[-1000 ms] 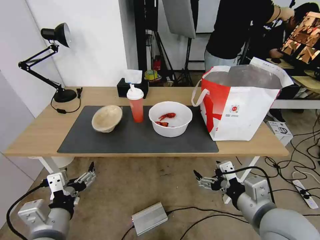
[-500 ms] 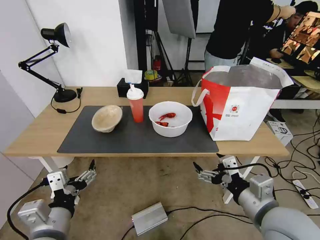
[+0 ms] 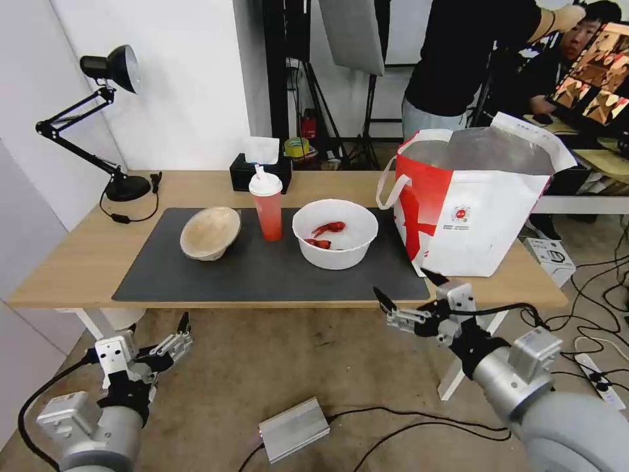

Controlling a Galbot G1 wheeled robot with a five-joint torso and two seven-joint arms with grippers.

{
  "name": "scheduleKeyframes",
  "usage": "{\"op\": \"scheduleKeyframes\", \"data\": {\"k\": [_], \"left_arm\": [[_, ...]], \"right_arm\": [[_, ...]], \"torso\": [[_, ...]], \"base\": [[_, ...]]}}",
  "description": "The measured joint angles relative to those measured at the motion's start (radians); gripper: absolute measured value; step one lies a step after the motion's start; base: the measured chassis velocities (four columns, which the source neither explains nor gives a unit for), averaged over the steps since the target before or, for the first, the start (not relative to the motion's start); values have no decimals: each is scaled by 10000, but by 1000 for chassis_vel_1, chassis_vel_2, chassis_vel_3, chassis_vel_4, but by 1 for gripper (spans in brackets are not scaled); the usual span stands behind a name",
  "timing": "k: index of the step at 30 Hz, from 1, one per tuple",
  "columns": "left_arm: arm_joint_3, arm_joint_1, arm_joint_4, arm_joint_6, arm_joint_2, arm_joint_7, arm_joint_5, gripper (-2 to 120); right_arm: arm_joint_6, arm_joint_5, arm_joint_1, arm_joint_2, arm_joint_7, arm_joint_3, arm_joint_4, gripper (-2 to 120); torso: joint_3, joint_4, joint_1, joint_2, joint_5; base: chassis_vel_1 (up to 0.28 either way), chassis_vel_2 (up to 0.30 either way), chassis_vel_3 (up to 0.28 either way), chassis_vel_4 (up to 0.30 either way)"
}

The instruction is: Pick up the trash from the table and place it into the takeout bag.

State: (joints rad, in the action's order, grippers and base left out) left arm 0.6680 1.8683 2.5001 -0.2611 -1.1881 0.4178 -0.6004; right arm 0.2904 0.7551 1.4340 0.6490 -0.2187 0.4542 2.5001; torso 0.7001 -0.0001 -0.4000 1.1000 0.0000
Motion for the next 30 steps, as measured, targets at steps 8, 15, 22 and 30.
{"op": "scheduleKeyframes", "data": {"k": [8,15,22,30], "left_arm": [[11,-10,0,30,-5,-44,15,100],[12,-47,0,80,-41,-102,16,100],[45,-42,0,124,-69,-168,28,100],[68,-20,0,171,-75,-204,60,100]], "right_arm": [[-225,1096,-1737,-920,621,-631,-577,100],[-262,2135,-3544,-1413,943,-1455,-1098,100],[-244,2579,-4951,-1591,1184,-2387,-1411,100],[-263,2874,-6105,-1676,1645,-3322,-1802,100]], "torso": [[0,1,-1,0,1],[0,1,-1,0,-1],[-1,0,-1,0,0],[-1,-1,0,-1,0]], "base": [[0,0,0,0],[0,0,0,0],[0,0,0,0],[0,0,0,0]]}}
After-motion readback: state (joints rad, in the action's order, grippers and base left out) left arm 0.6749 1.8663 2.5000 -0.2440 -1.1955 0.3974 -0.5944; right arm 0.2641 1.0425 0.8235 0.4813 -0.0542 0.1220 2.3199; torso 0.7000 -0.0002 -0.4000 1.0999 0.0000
